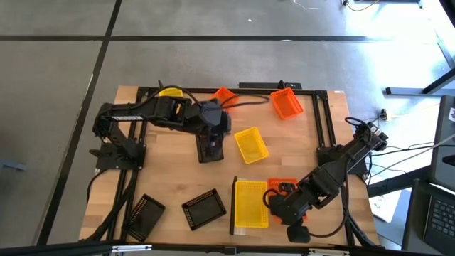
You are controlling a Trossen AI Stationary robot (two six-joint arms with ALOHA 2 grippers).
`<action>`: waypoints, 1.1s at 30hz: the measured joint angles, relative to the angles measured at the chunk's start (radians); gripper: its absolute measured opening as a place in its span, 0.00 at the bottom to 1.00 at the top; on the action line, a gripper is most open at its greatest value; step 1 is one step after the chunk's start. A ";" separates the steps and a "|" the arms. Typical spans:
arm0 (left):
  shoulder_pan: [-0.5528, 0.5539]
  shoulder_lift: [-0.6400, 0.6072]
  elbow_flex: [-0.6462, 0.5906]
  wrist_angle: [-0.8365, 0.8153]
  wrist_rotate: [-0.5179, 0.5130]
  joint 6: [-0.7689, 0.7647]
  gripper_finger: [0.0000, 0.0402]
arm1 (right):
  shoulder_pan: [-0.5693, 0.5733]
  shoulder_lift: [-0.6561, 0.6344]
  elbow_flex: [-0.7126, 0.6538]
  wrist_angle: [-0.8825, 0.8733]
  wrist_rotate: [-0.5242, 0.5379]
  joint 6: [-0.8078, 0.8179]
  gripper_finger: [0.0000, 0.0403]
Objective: Stack baskets on shelf by color
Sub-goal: Put the bottom right orange bin on the shelf, then put the top right black bin on the shelf
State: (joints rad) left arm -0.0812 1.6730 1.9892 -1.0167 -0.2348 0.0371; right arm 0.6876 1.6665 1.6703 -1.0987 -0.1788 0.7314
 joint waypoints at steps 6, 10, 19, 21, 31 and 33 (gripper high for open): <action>-0.016 0.000 0.000 -0.012 0.152 0.033 0.14 | 0.000 0.000 0.000 0.022 0.000 0.000 0.20; -0.027 0.000 0.000 -0.016 0.177 0.036 0.14 | 0.000 0.000 0.000 0.032 -0.014 0.007 0.20; -0.037 0.000 0.000 -0.052 0.175 -0.005 0.14 | 0.000 -0.026 0.000 0.028 -0.084 0.011 0.20; -0.037 0.000 0.000 -0.060 0.173 -0.047 0.14 | 0.000 -0.049 0.000 0.018 -0.065 -0.001 0.20; -0.031 0.000 0.000 -0.211 0.061 -0.211 0.14 | 0.000 -0.195 0.000 -0.082 0.182 -0.042 0.20; -0.026 0.000 0.000 -0.239 0.064 -0.219 0.14 | -0.002 -0.225 0.000 -0.115 0.252 -0.059 0.20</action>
State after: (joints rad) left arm -0.1067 1.6730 1.9892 -1.2561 -0.1713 -0.1822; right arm 0.6851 1.4417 1.6699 -1.2133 0.0727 0.6721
